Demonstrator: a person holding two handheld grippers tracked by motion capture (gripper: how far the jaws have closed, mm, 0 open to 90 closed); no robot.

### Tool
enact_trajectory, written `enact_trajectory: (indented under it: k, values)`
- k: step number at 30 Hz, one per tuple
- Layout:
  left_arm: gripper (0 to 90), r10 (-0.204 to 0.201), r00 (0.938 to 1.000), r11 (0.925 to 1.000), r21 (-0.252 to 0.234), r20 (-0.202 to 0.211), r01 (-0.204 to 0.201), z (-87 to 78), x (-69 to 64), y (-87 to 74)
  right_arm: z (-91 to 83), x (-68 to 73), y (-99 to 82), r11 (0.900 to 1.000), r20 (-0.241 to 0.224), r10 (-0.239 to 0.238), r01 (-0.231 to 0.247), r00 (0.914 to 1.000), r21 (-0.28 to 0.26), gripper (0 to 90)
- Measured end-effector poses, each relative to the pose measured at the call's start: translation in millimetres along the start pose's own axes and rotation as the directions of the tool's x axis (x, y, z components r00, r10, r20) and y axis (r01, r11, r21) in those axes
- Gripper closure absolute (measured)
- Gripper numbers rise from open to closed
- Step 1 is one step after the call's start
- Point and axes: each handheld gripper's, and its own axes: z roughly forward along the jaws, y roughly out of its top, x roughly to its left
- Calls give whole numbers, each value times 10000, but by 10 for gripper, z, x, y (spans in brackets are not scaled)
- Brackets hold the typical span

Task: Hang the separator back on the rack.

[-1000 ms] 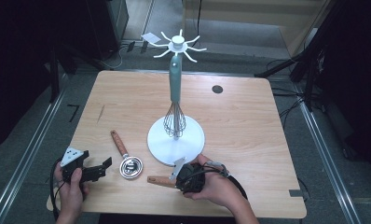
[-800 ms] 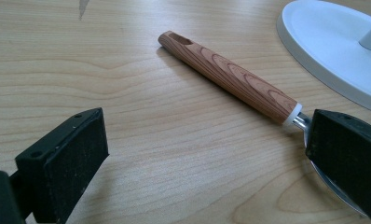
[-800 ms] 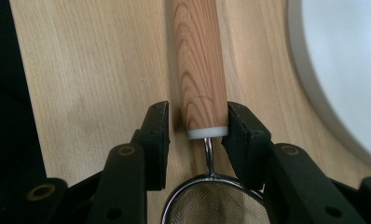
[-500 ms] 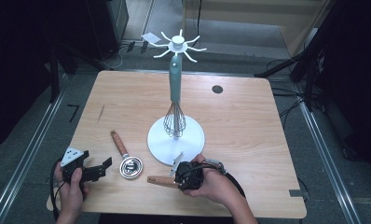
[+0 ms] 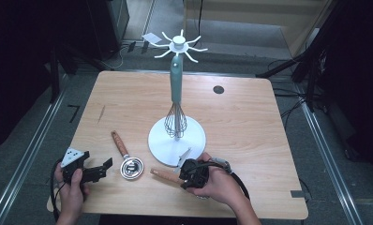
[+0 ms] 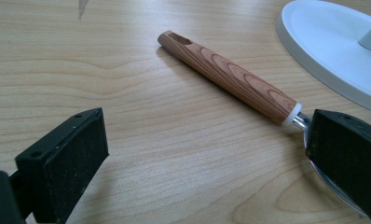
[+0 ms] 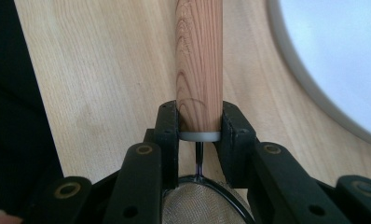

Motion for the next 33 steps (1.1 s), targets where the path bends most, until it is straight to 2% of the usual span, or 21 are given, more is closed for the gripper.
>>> enact_trajectory:
  k: [2,4,10,16,21,23,24,33]
  values:
    - [0,2,10000,10000,5,0,-2,0,0,0,-34,-19,-19,9997,37,195,-195,9998,-175,732]
    - [0,-4,10000,10000,9,8,4,0,1,1,-72,-46,-34,9981,307,461,-448,9985,-425,733]
    - [0,-9,10000,10000,7,13,9,0,2,0,-135,-147,-102,9884,624,1307,-1251,9895,-863,734]
    - [0,-20,10000,10000,-1,20,20,0,3,0,-181,-231,-178,9791,812,1715,-1607,9818,-1246,735]
    - [0,-18,10000,10000,-4,22,18,0,3,0,-219,-298,-255,9629,1019,2306,-2119,9677,-1669,736]
    - [0,-23,10000,10000,-6,22,23,0,3,0,-231,-332,-294,9604,1106,2394,-2185,9646,-1726,736]
    - [0,-26,10000,10000,-4,23,26,0,3,0,-235,-338,-308,9549,1068,2570,-2354,9605,-1811,736]
    - [0,-28,10000,10000,1,16,28,0,4,0,-312,-441,-436,9329,1236,3121,-2792,9420,-2275,737]
